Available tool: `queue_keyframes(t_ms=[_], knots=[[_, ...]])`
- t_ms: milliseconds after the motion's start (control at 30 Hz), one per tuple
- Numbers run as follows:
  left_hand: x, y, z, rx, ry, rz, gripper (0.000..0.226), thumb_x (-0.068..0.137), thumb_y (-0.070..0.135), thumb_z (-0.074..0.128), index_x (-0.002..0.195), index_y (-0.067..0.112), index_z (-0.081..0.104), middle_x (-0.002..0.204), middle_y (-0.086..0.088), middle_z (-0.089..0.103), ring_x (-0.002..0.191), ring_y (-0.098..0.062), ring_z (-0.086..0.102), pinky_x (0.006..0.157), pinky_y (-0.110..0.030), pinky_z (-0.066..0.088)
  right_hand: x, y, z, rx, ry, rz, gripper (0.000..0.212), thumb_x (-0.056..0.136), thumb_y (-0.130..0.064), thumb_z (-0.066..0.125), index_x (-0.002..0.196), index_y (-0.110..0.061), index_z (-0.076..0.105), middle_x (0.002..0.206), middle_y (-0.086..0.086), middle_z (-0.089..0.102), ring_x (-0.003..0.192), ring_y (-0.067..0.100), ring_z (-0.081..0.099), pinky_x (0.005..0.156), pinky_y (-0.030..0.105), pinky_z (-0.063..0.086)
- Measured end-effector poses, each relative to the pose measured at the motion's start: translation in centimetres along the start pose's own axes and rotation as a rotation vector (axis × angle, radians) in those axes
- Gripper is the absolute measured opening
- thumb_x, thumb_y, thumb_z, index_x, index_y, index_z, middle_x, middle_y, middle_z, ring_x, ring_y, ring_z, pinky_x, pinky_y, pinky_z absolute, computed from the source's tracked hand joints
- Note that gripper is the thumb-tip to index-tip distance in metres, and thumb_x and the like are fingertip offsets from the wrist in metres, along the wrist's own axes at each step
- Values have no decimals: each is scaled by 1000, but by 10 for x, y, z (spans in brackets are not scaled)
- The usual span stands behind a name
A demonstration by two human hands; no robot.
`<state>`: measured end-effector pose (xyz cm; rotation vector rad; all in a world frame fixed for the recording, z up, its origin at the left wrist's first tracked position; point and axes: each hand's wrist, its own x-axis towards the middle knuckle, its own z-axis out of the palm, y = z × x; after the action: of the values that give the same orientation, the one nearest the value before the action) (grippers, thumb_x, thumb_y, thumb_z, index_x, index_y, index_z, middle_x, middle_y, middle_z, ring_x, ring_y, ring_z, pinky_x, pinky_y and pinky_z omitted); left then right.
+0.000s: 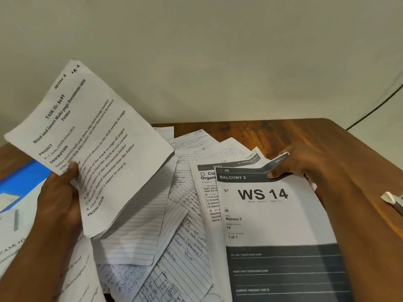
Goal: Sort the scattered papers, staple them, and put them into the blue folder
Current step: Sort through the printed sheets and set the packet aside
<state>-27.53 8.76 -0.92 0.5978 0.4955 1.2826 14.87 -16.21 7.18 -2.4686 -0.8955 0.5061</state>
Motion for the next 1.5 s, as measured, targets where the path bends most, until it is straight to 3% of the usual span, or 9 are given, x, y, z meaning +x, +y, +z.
queue_keyframes(t_ms=[167,433,533,667,800,967,1100,1300,1500], knots=[[3,4,-8,-15,-20,5,81,80,19,89,153,24,53,150,-1,62,138,-25,60,117,-61,42,9,16,-8,-2,155,66,53,60,-12,101,102,-1,70,107,14,69,96,32,64,86,41,52],[-2,0,3,-4,22,35,46,105,11,58,150,22,56,143,-1,67,132,-24,65,105,-52,55,37,41,-14,-53,161,195,49,103,3,56,148,14,39,147,31,42,142,44,36,102,12,39],[-5,0,7,-1,26,30,45,106,9,54,150,22,55,142,-2,68,130,-26,66,106,-54,54,39,66,-15,-166,412,162,50,107,-11,56,153,2,42,156,29,41,145,44,38,122,41,28],[-13,2,17,-21,22,42,44,108,7,49,148,21,56,140,-3,70,126,-25,69,94,-50,61,77,114,-18,-253,602,228,51,89,-39,58,129,-8,58,123,30,63,114,53,59,106,64,43],[-15,6,18,-47,61,45,43,107,5,49,146,21,59,137,-4,71,126,-27,69,97,-52,60,36,67,-21,-328,452,201,96,59,-39,82,141,-5,45,131,34,54,122,56,47,103,67,41],[-17,19,22,-80,104,78,41,108,6,49,145,18,61,131,-5,74,118,-24,73,99,-51,60,-50,-66,35,-247,115,-310,82,64,-61,91,135,-34,59,143,-2,60,126,29,58,106,55,48],[-15,42,16,-141,152,91,49,93,8,61,142,12,63,124,-5,77,110,-19,76,100,-44,60,-70,-108,101,-208,-188,-507,91,59,-89,70,135,-39,58,139,-12,61,118,13,59,102,44,51],[-20,59,6,-246,225,111,32,74,10,65,104,7,74,97,-7,82,89,-20,81,84,-40,65,-90,-114,135,-399,-214,-679,96,80,-92,44,158,-38,29,164,-3,35,148,21,35,117,48,29],[-17,98,-11,-244,299,165,21,109,14,52,106,10,72,87,-7,81,81,-20,79,68,-38,66,-81,-110,132,-452,-234,-545,110,73,-97,23,164,-38,2,175,0,1,161,24,5,126,59,14]])
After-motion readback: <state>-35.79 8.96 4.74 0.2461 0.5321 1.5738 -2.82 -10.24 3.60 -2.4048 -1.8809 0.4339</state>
